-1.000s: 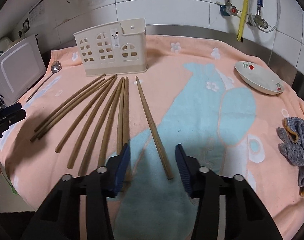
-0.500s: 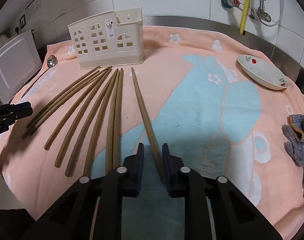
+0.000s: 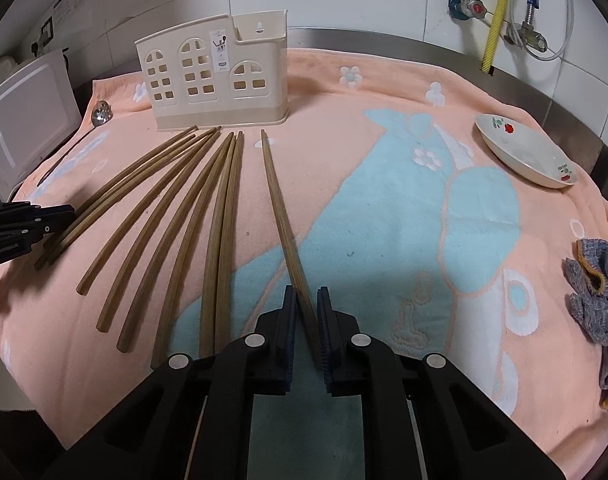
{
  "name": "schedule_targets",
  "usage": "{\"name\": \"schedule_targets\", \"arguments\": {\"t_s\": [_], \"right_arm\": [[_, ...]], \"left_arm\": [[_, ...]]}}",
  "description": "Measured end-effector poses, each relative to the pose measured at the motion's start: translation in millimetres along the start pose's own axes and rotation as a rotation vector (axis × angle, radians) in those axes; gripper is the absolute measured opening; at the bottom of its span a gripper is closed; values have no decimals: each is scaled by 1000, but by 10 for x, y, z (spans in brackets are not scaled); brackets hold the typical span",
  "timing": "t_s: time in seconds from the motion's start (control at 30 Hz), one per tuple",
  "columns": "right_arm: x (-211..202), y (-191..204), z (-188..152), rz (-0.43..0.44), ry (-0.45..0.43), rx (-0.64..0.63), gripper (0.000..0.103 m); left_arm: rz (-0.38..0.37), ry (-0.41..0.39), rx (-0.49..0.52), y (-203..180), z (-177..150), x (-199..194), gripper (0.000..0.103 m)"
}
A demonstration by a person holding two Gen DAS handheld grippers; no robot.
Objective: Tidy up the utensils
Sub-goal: 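Lower the left tool onto one chopstick and close it while the right tool grasps another chopstick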
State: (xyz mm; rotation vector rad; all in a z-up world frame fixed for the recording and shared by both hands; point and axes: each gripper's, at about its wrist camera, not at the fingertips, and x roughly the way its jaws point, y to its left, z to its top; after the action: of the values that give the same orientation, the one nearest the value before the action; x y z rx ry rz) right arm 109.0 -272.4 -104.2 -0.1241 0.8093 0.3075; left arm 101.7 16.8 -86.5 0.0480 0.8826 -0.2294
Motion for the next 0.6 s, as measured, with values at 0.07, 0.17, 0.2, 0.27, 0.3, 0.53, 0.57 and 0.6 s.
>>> {"name": "schedule_targets", "arguments": {"t_s": [0.07, 0.17, 0.2, 0.27, 0.3, 0.53, 0.57, 0.6], "right_arm": [[7, 3, 1, -1, 0, -3, 11], [16, 5, 7, -3, -2, -8, 11], [18, 3, 8, -3, -3, -9, 11], [23, 9, 10, -6, -6, -12, 10], [22, 14, 10, -9, -8, -15, 10], [-113, 55, 40, -9, -51, -15, 9], [-164, 63, 58, -10, -65, -16, 9], [-222, 72, 80, -9, -82, -16, 9]], "left_arm": [[2, 2, 0, 8, 11, 12, 11], [10, 4, 6, 3, 23, 27, 11], [16, 5, 9, -5, 24, 29, 11], [29, 5, 18, -27, 31, 34, 9], [36, 4, 19, -37, 36, 36, 8], [30, -24, -10, -32, 69, -61, 6], [27, -30, -10, -32, 75, -83, 6], [22, -39, -10, -37, 85, -116, 6]]}}
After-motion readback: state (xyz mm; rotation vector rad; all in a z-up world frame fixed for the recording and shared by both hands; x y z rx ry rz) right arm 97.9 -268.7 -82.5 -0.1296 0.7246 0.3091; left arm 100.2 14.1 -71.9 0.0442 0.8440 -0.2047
